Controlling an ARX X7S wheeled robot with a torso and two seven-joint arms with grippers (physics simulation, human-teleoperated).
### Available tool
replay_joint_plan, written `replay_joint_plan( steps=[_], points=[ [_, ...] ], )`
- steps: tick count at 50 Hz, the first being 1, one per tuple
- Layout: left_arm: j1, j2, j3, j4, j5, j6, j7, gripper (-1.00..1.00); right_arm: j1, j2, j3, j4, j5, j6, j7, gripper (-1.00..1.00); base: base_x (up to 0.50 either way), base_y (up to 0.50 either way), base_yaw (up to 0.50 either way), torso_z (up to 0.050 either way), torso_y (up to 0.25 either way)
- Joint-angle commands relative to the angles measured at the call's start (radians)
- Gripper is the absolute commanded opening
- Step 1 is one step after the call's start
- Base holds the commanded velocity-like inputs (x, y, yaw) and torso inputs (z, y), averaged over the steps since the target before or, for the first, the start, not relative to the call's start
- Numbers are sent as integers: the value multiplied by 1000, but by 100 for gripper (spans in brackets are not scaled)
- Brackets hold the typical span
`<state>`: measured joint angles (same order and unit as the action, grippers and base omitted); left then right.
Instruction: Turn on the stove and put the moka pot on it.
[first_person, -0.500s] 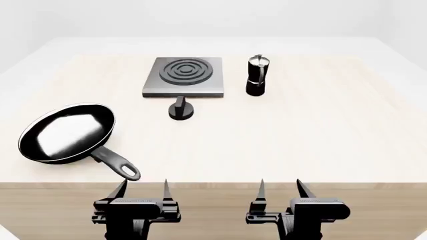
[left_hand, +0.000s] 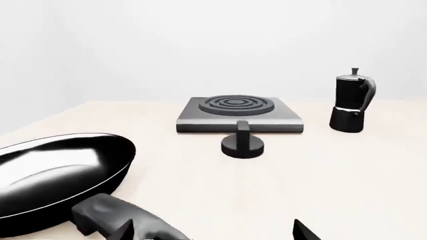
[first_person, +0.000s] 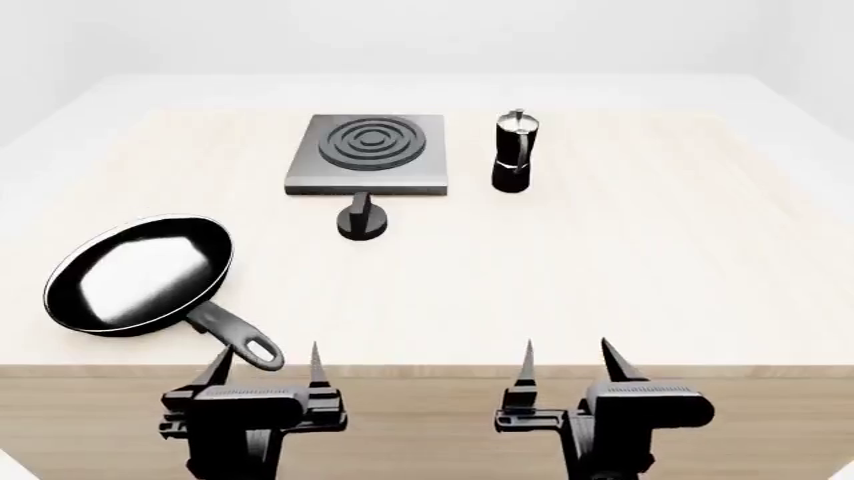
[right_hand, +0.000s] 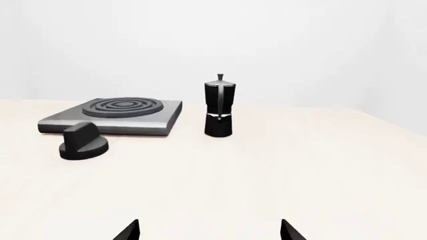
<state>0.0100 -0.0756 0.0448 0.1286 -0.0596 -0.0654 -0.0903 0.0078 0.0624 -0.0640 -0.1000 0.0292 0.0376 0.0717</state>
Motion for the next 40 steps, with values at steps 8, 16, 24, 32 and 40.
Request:
replay_joint_plan(
  steps=[8,16,24,32,40],
  points=[
    [-6,-98,-56,395,-5,-164,-53,100,69,61,-2,-340,26,192,32,100,0,0,0,0,0],
    [-56,-138,-120,653,-24,-286,-77,100,171,89,3,-561,35,357,38,100,0,0,0,0,0],
    [-90,-143,-204,810,-67,-334,-108,100,239,112,-6,-733,36,484,44,100,0,0,0,0,0],
    [-71,-327,-213,918,-223,-346,-302,100,296,131,11,-895,57,611,54,100,0,0,0,0,0],
    [-81,-914,61,915,-460,-77,-917,100,294,212,-10,-945,140,593,160,100,0,0,0,0,0]
  ],
)
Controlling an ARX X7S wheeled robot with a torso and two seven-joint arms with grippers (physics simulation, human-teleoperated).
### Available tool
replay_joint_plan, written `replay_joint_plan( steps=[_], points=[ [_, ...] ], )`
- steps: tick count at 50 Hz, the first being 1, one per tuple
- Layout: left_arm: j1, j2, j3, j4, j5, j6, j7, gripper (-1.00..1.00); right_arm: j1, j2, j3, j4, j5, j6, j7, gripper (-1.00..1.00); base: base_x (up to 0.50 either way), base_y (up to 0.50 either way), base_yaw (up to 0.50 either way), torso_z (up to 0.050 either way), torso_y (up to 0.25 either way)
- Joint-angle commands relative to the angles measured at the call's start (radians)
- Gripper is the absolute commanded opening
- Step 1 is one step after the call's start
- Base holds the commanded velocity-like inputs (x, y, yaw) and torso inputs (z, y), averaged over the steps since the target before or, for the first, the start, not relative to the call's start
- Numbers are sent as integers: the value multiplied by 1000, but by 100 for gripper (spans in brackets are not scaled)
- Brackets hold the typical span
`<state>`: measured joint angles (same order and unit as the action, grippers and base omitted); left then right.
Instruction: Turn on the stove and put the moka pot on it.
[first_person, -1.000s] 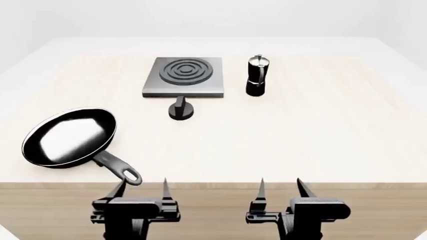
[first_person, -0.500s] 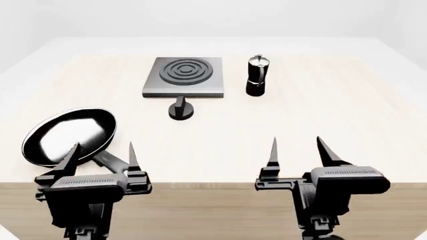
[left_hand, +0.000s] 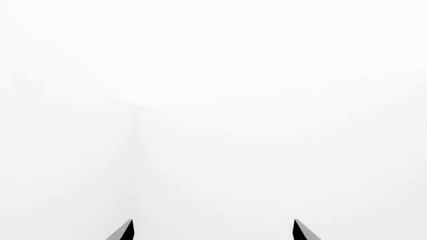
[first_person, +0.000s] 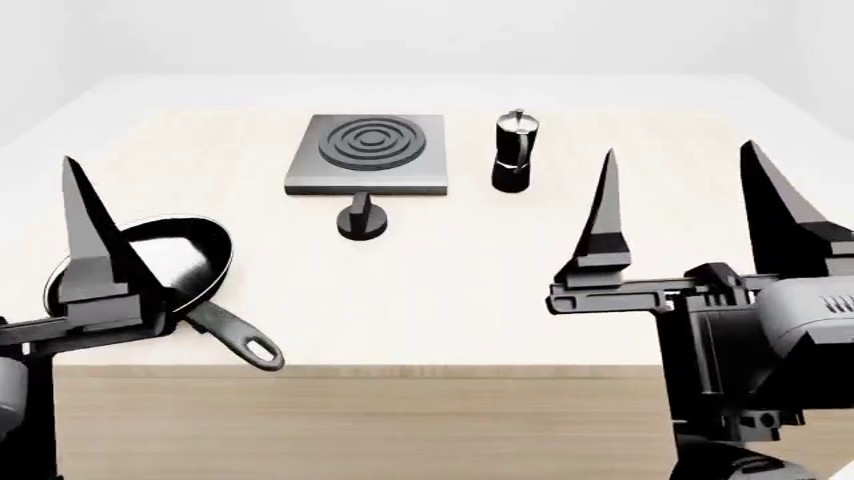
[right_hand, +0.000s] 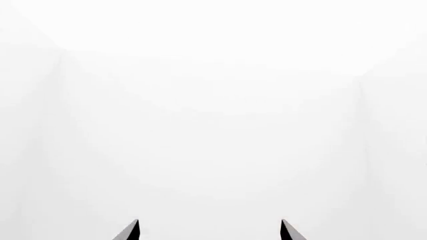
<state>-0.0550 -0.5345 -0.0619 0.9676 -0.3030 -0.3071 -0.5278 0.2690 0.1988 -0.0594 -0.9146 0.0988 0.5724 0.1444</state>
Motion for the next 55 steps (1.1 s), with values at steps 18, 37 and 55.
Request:
replay_joint_plan(
  steps=[18,37,55],
  points=[
    [9,-475,166,60,-225,210,-475,100,189,466,-205,-120,439,-44,571,100,0,0,0,43,49],
    [-4,-446,240,18,-176,231,-450,100,175,468,-291,-69,360,-118,568,100,0,12,0,47,55],
    [3,-456,239,26,-176,232,-458,100,190,466,-306,-72,364,-114,575,100,0,326,0,0,0]
  ],
)
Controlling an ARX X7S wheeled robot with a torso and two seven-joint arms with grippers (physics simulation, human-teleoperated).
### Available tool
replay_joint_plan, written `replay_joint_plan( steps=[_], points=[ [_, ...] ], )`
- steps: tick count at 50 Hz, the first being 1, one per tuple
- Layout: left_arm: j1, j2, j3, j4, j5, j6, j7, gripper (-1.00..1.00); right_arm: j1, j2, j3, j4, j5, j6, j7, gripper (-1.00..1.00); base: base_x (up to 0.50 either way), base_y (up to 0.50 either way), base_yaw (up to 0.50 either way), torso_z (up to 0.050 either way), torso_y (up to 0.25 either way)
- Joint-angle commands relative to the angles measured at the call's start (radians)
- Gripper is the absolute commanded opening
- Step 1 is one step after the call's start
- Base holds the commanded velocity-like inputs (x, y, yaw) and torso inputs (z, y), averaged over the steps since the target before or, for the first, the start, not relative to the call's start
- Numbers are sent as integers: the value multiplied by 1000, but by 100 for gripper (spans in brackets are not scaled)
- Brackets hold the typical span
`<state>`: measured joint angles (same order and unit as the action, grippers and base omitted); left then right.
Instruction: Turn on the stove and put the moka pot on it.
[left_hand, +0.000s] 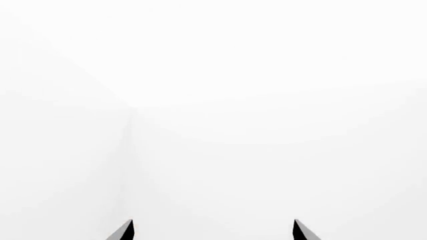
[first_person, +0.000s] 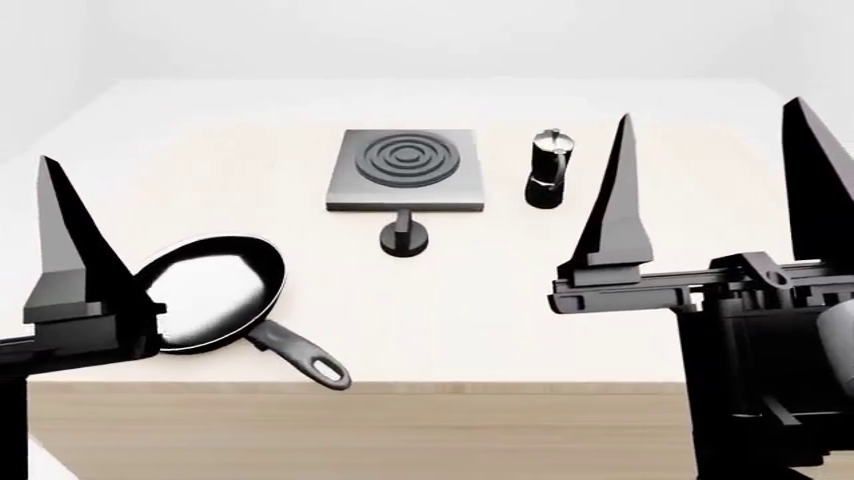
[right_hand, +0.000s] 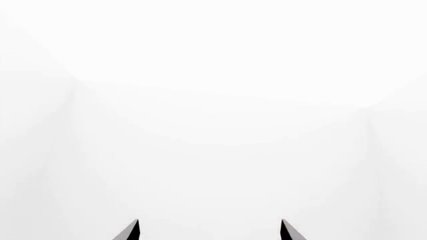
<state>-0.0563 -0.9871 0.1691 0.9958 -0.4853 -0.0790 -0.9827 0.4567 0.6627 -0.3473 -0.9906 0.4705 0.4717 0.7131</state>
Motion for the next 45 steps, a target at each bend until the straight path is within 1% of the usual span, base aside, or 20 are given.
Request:
replay_joint_plan(
  steps=[1,8,23,35,45],
  points=[
    [5,-3,7,-1,6,5,-5,100,-1,2,-20,5,-10,-15,7,100,0,344,0,0,0],
    [-5,0,15,-3,5,2,-4,100,-14,2,-7,13,6,-40,7,100,0,54,0,0,0],
    [-18,-3,25,-2,5,-5,-4,100,4,6,-13,6,18,-31,11,100,45,0,0,0,0],
    [-43,2,42,4,-1,-21,-4,100,8,13,-12,5,26,-37,13,100,190,0,0,0,0],
    [-38,0,48,4,6,-16,-8,100,9,20,-11,3,33,-41,17,100,227,0,0,0,0]
  ],
)
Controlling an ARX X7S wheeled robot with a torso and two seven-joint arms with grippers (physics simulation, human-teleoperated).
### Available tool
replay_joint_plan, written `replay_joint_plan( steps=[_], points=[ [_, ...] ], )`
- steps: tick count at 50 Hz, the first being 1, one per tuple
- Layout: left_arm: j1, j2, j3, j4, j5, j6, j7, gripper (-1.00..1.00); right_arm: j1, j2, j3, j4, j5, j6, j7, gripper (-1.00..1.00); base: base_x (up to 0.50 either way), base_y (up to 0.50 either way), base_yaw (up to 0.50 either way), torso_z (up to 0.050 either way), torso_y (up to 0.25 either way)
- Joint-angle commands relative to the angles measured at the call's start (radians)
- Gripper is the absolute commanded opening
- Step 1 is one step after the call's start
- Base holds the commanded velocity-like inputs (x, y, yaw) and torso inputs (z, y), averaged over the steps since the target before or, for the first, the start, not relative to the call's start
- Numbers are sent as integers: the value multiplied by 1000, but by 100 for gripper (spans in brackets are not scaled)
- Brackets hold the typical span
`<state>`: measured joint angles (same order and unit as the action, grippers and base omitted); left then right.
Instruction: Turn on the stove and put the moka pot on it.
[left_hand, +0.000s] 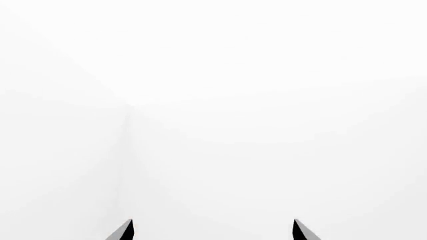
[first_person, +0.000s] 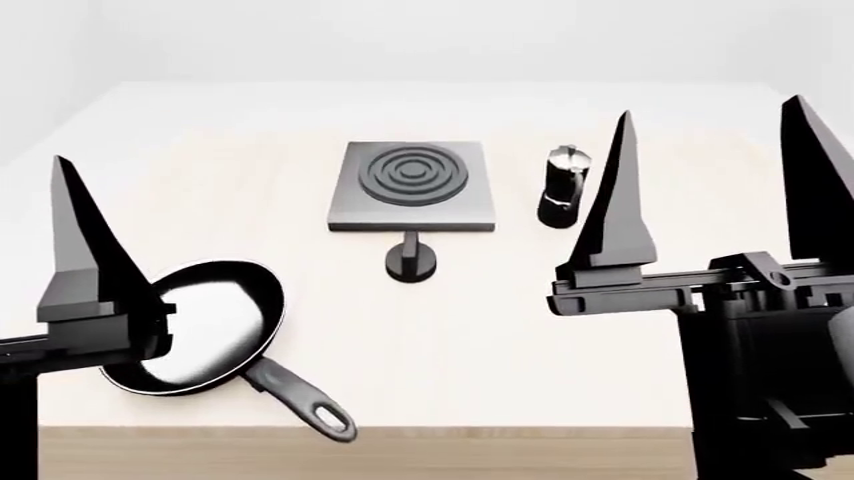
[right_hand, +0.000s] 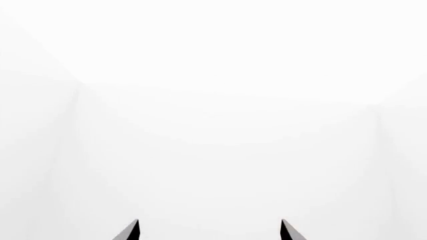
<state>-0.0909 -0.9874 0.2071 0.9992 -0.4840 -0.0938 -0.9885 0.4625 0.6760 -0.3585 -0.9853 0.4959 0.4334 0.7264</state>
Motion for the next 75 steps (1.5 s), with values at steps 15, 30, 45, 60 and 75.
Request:
replay_joint_plan(
  steps=[15,30,45,60,75],
  points=[
    [-6,-9,0,1,-11,12,-6,100,2,9,-7,-3,8,-10,10,100,227,0,0,0,0],
    [-13,-18,5,5,-17,8,-13,100,21,12,-14,-11,23,0,21,100,229,0,0,0,0],
    [-22,-12,21,-3,-14,8,-12,100,16,18,-21,-1,21,-20,19,100,242,0,0,0,0],
    [-32,-12,31,-10,-15,6,-9,100,56,19,-22,-8,57,14,32,100,268,0,0,0,1],
    [-37,-7,48,-11,-7,1,-7,100,50,31,-27,-15,63,5,43,100,270,0,0,0,1]
  ],
)
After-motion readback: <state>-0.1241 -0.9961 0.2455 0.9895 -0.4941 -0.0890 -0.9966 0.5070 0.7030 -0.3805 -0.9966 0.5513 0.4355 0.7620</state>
